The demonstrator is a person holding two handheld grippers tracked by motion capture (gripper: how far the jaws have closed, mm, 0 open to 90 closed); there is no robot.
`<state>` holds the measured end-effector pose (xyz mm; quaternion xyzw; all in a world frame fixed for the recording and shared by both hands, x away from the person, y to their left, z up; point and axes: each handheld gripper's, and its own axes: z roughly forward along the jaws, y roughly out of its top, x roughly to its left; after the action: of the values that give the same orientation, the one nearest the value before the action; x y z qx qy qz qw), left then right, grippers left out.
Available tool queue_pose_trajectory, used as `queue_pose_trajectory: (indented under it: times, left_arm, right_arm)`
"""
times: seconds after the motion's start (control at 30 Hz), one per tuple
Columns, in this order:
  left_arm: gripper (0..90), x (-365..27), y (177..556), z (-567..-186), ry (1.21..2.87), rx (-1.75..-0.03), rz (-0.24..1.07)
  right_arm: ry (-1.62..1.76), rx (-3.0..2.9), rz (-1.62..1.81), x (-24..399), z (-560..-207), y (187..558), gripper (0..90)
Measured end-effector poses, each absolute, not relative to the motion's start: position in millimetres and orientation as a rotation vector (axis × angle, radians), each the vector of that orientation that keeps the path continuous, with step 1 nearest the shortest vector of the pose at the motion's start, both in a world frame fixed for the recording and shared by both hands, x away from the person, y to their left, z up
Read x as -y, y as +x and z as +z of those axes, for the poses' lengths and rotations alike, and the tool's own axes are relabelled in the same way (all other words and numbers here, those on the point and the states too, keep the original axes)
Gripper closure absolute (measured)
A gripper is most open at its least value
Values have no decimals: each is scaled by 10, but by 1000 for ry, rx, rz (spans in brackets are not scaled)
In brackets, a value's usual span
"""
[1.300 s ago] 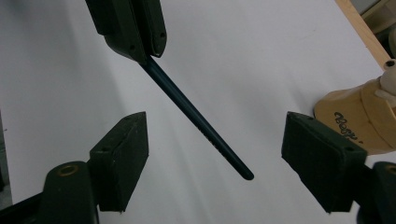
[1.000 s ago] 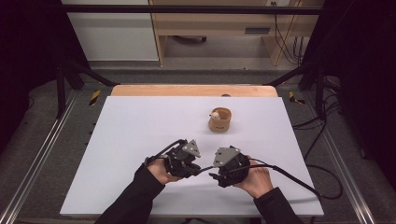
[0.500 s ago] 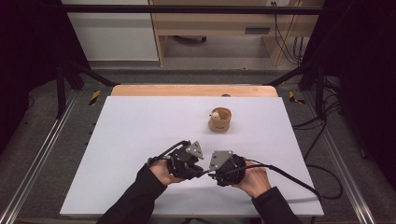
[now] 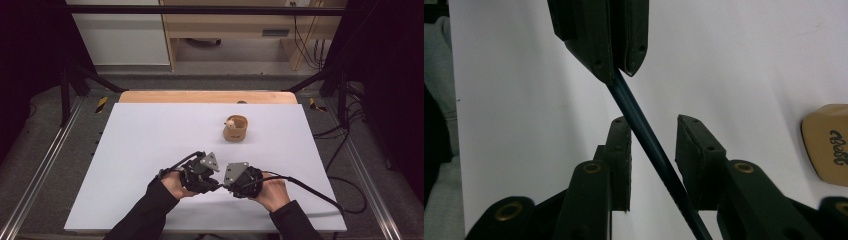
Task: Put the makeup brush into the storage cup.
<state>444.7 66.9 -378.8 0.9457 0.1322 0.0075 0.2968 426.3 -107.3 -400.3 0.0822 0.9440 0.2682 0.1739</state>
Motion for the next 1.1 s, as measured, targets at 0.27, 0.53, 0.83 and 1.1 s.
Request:
queue_pose_trajectory:
  times: [0.27,0.53,0.83,1.1]
  left_arm:
    - [829,-661,4433,-3788,2534,-316,22]
    - [828,-649,4423,-3800,2546,-287,19]
    - [804,-690,4437,-3776,2526,-300,39]
    - [780,-730,4451,-3767,2489,-333,57]
  right_arm:
    - [205,-2719,744,1072,-4010,4260,725]
    - [175,-2738,724,1068,-4025,4244,752]
    - [152,-2756,741,1080,-4022,4237,800]
    - [170,-2784,780,1066,-4041,4244,836]
